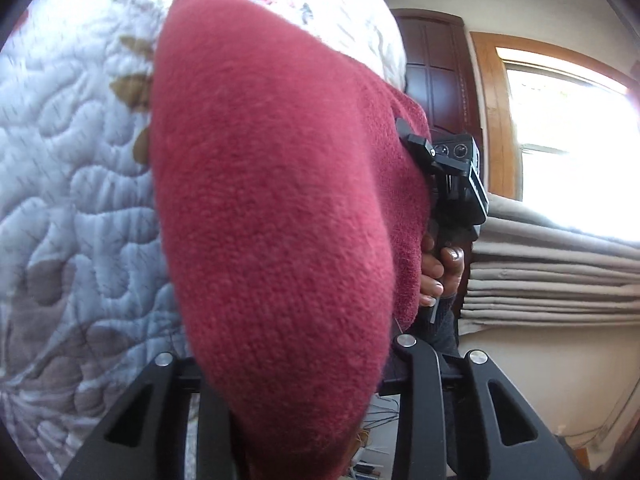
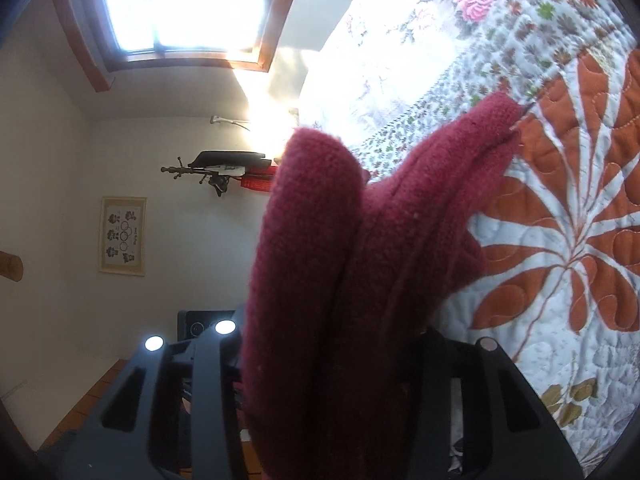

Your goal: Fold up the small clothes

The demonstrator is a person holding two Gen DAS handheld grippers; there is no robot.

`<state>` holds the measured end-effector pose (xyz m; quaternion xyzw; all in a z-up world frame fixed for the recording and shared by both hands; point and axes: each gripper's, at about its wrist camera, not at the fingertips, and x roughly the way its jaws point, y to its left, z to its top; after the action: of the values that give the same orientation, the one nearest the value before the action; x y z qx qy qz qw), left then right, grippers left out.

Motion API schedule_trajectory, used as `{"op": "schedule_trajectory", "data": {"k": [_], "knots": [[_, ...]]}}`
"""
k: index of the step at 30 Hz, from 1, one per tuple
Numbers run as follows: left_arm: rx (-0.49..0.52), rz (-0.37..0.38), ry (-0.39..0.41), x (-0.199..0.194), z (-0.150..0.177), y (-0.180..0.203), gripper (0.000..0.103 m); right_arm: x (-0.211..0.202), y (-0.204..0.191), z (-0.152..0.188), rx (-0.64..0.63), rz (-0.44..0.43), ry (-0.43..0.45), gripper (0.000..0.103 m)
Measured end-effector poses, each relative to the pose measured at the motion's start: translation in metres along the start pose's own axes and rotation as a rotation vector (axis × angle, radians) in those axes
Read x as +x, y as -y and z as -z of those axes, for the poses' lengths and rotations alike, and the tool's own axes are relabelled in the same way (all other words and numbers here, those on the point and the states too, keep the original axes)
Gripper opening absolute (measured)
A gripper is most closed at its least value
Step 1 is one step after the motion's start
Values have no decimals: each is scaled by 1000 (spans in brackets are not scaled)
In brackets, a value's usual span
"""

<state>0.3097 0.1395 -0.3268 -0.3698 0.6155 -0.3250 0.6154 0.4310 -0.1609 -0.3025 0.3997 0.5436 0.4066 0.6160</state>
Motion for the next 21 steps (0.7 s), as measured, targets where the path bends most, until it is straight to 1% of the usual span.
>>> {"op": "schedule_trajectory", "data": {"k": [3,5,8,10,11,12,13,14,15,16,17,18,19,20,21], "knots": [[46,-4,20,-36,24,11,34,16,-37,14,-52,-45,-5,42],[71,-27,40,-65,45,12,34,37,-60,30,-92,-73,-28,42],[62,-47,80,-102,85,-9,34,80,-79,59,-120,-109,-77,42],[18,-40,102,-116,112,-38,36,116,-76,80,-102,-104,-122,42],[-5,-54,104,-118,127,-60,37,133,-71,88,-89,-79,-146,42],[-49,-80,110,-118,135,-81,40,150,-62,95,-72,-36,-172,45],[-121,-114,109,-112,141,-107,44,166,-52,101,-53,33,-195,50],[-176,-129,95,-105,145,-130,46,175,-44,105,-39,105,-203,51],[-211,-87,90,-99,148,-146,54,177,-43,108,-45,127,-200,51],[-219,-51,102,-98,150,-151,56,172,-49,108,-49,149,-194,60],[-205,-39,111,-100,149,-147,57,161,-58,108,-59,182,-168,66],[-178,-44,119,-104,150,-141,60,146,-69,107,-81,211,-122,79],[-146,-60,129,-112,155,-137,66,129,-79,107,-101,240,-76,80],[-121,-92,141,-119,158,-130,69,114,-86,107,-108,277,-34,79],[-94,-129,155,-127,163,-123,72,100,-94,106,-119,294,10,76]]}}
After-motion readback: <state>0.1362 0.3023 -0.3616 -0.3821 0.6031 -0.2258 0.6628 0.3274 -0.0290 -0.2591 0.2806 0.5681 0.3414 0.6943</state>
